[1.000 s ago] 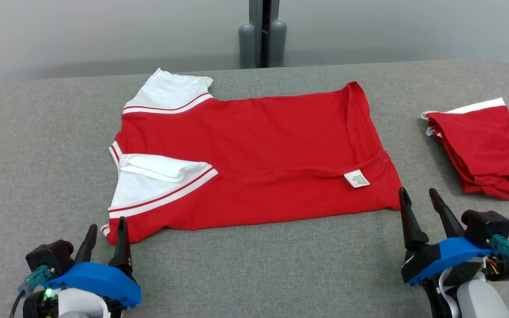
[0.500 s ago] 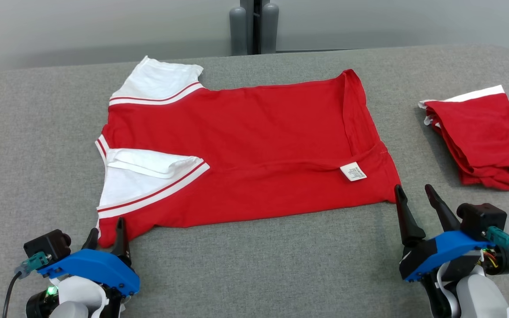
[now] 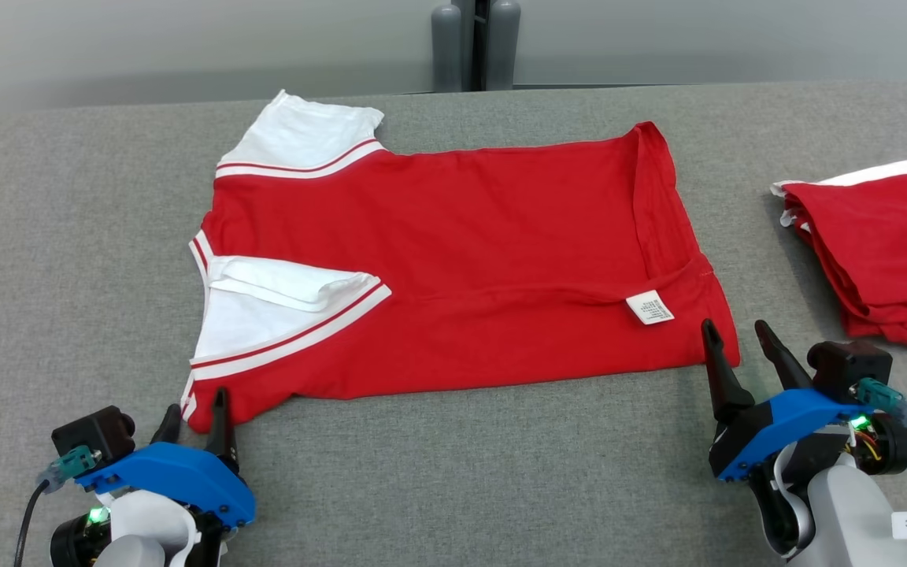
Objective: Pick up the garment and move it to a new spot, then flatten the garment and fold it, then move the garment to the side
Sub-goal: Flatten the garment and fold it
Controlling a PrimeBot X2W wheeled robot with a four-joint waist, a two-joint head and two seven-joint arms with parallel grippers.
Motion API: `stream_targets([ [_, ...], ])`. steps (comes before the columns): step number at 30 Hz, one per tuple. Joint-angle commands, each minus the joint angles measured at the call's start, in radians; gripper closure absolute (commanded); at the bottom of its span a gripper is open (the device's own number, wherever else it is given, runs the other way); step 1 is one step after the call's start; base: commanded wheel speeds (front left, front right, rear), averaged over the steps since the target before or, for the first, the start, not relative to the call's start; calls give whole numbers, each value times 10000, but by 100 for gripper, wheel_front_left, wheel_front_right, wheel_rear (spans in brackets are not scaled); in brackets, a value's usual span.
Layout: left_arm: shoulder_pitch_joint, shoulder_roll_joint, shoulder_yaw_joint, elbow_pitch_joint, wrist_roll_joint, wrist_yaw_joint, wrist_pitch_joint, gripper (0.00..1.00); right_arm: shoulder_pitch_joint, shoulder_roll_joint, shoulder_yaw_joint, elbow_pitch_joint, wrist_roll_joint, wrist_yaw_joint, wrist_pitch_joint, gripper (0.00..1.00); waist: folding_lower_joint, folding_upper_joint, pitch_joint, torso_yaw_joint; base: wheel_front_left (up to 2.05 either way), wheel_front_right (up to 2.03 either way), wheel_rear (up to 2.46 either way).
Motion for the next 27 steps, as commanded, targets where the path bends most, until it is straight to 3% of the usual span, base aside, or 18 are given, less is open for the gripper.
stream_targets([
  [1,75,-112,-142,136,-74,-80,49,53,-200,-35,-70,188,-42,1,-20,0,0,-1,10,37,0,0,0],
  [3,-48,-158,-210,151,-53,-172,-49,95,-312,-37,-171,475,-94,1,18,0,0,-1,11,64,0,0,0],
  [4,-102,-195,-253,149,-40,-243,-94,100,-370,-37,-214,636,-95,1,48,0,0,-1,7,72,0,0,0],
  [12,-420,-194,-281,-70,67,-458,-636,100,-973,-34,-220,2145,30,1,164,0,0,-1,-55,125,0,0,0],
  [13,-434,-172,-274,-100,80,-488,-692,100,-1053,-34,-147,2333,82,1,163,6,0,-1,-67,140,0,0,0],
  [14,-457,-161,-265,-132,82,-487,-743,100,-1119,-28,-61,2520,157,1,162,52,0,-1,-88,159,0,0,0],
  [15,-472,-143,-254,-179,87,-509,-807,100,-1172,-17,49,2694,261,2,170,70,0,-1,-112,173,0,0,0],
  [17,-461,-134,-218,-269,65,-532,-913,100,-1264,-15,273,2926,642,1,61,94,0,-1,-189,188,0,0,0],
  [18,-428,-115,-201,-321,51,-550,-972,100,-1307,-22,366,3006,801,1,-31,100,0,-1,-241,184,0,0,0],
  [27,471,308,-111,-1660,36,-519,-974,100,-919,-37,623,2605,1251,1,-769,100,0,-1,-990,40,0,0,0],
])
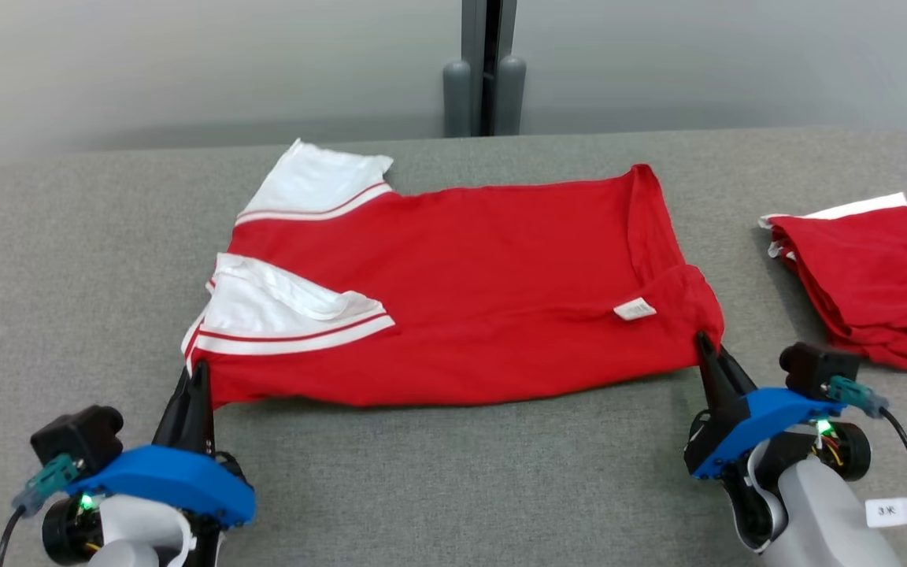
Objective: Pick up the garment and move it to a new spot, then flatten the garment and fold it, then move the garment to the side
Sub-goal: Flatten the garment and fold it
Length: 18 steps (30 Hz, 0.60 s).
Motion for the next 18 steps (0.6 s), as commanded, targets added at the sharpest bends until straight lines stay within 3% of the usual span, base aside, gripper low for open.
stream_targets([
  [1,395,217,49,-488,53,105,117,100,415,-35,-84,-362,30,1,-59,100,-1,0,-237,-112,0,0,0],
  [10,3437,1038,32,-4122,-180,950,1626,100,3735,-37,-422,-4214,463,1,1615,100,-1,0,-588,-192,0,0,0],
  [18,4396,918,-195,-4032,-442,1171,2012,100,5271,-34,-800,-5451,478,1,2364,100,-1,0,-509,-195,0,0,0],
])
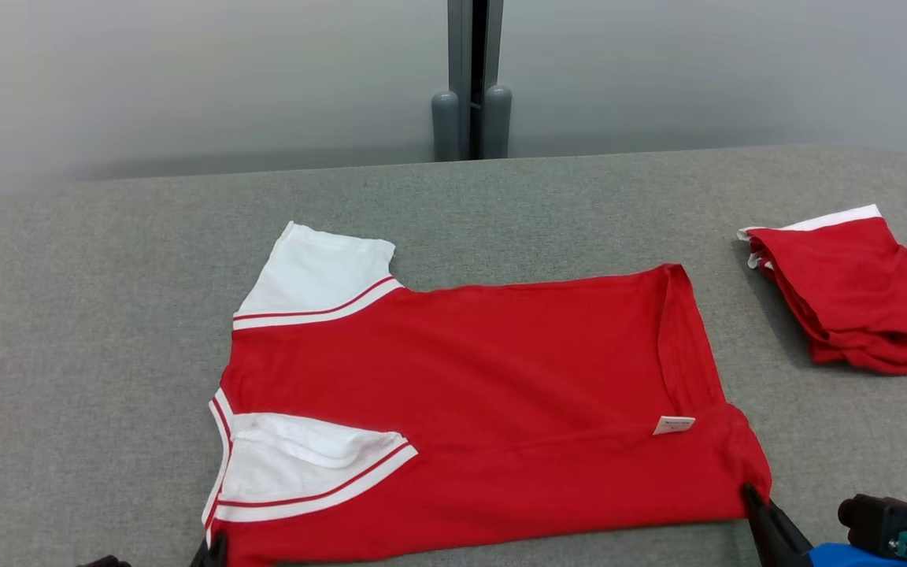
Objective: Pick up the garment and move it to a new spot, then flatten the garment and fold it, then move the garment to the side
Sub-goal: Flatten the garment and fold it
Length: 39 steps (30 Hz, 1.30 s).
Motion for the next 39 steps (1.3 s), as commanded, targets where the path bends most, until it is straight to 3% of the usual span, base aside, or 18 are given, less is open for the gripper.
stream_targets([
  [1,-17,62,-36,185,53,3,-41,100,152,-32,-49,-42,-26,1,-20,84,0,-1,-1,-2,0,0,0],
  [2,-97,32,-67,344,73,-34,-82,100,202,-32,-60,-19,-24,1,-34,63,0,-1,-1,-7,0,0,0],
  [3,-178,-5,-81,478,75,-76,-131,100,229,-32,-49,28,-33,1,-21,51,0,-1,-3,-13,0,0,0],
  [4,-237,12,-98,613,120,-84,-157,82,254,-32,-21,55,-47,1,-21,0,0,-1,-5,-23,0,0,0],
  [5,-278,44,-117,716,129,-114,-161,46,280,-32,0,68,-81,1,-13,0,0,-1,-13,-36,0,0,0],
  [6,-322,89,-111,758,142,-154,-163,0,309,-30,8,66,-109,1,-3,0,0,-1,-18,-51,0,0,0],
  [13,-1175,669,149,309,531,-243,-192,0,29,-28,-194,-400,-381,1,-78,0,0,-1,32,-209,0,0,0],
  [18,-3038,1631,292,-271,1082,-465,477,0,-608,-27,-153,-1002,-746,1,102,0,0,-1,293,-421,0,0,0],
  [22,-5181,2504,217,-208,1433,-1025,1309,0,-1415,-27,96,-1318,-1200,1,335,0,0,-1,769,-683,0,0,0],
  [31,-9233,3260,-615,2108,1786,-2243,3280,0,-3379,-25,1599,-1168,-1208,1,656,0,0,-1,2324,-1687,0,0,0],
  [39,-10835,3590,-1158,4331,2116,-2641,4342,0,-4667,-29,2733,-814,-920,1,550,0,0,-1,3718,-2603,0,0,0],
])
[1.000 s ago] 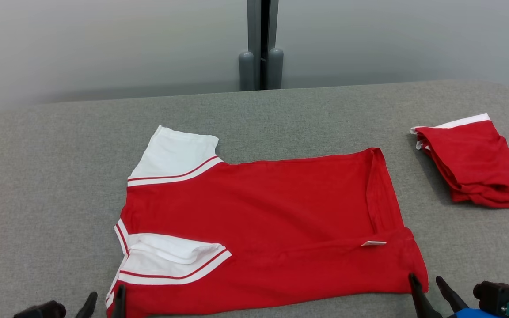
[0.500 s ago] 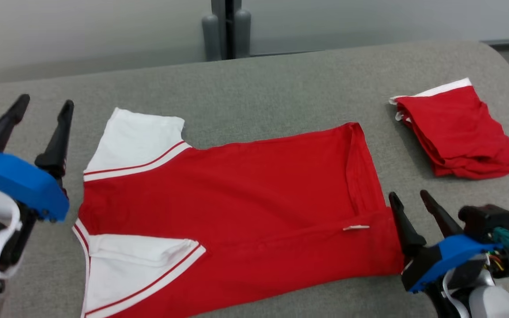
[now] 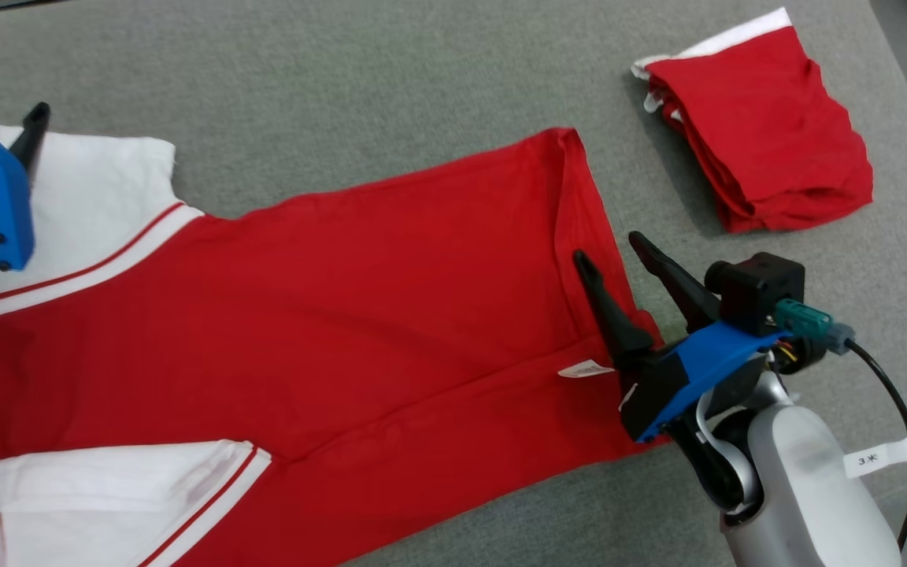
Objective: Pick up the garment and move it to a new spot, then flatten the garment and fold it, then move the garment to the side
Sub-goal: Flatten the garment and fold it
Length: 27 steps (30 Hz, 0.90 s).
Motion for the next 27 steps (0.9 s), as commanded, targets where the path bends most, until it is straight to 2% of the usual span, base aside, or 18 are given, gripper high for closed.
stream_targets([
  [1,-292,140,38,275,31,-3,160,0,-248,-25,134,59,82,1,-75,0,-4,0,212,-100,0,0,0],
  [13,-196,370,-3,1404,-486,74,1423,0,-856,-24,514,364,327,1,-361,0,-4,0,670,-369,0,0,0],
  [14,-167,329,25,1378,-586,53,1458,9,-910,-24,533,362,365,1,-377,0,-4,0,686,-355,0,0,0],
  [15,-159,280,71,1320,-665,48,1437,52,-990,-24,539,362,398,1,-382,0,-4,0,703,-337,0,0,0],
  [18,-168,216,124,1125,-755,35,1166,100,-1302,-25,500,418,229,1,-401,0,-4,0,730,-258,0,0,0],
  [27,-420,-256,178,646,-946,-12,276,100,-2785,-20,-292,1696,-567,1,109,0,-4,0,594,337,0,0,0],
])
